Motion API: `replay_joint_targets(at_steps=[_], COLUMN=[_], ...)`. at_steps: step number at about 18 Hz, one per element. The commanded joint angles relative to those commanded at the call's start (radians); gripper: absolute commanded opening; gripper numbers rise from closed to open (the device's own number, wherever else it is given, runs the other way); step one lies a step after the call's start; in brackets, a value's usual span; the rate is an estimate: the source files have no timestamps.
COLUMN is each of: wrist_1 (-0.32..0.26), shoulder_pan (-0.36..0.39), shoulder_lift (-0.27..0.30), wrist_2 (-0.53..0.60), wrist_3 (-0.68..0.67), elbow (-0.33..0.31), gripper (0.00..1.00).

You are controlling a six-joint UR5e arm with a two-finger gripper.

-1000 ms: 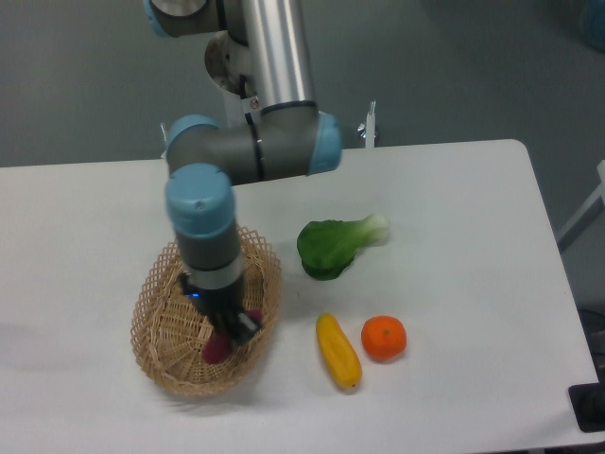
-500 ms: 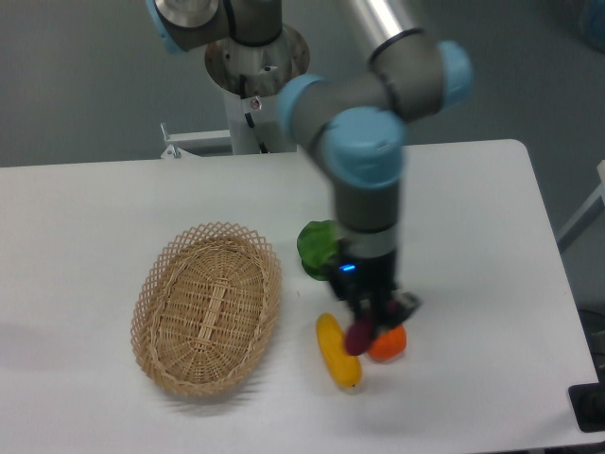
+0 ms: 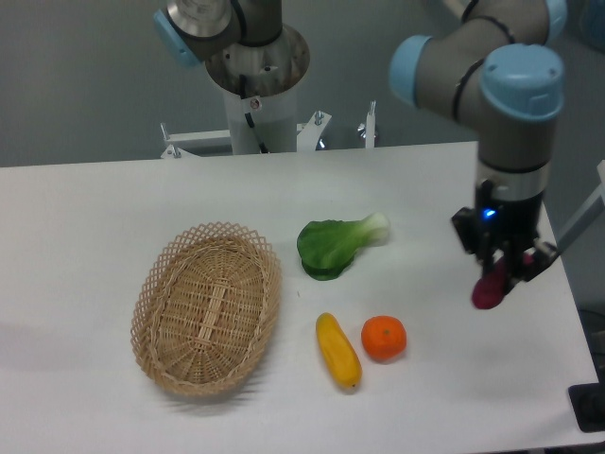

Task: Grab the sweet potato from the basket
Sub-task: 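Lift the sweet potato out of the basket and carry it away, then hold the sweet potato raised beside the table edge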

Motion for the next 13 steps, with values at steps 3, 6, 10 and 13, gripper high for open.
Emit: replay_joint_targets(at_steps=[3,6,10,13], wrist_1=[0.0,0.003,0.006,0.008], shoulder_pan=[0.003,0.009,0.009,0.009], shoulder_lift=[-0.006,-0.009,-0.011,-0.011], wrist_2=[0.0,-0.002,-0.003,-0.012], wrist_3=[0.002,0.002,0.0,-0.002], elbow=[0.0,-0.002,-0.002,-0.003], gripper=[0.24,0.24,0.24,0.24])
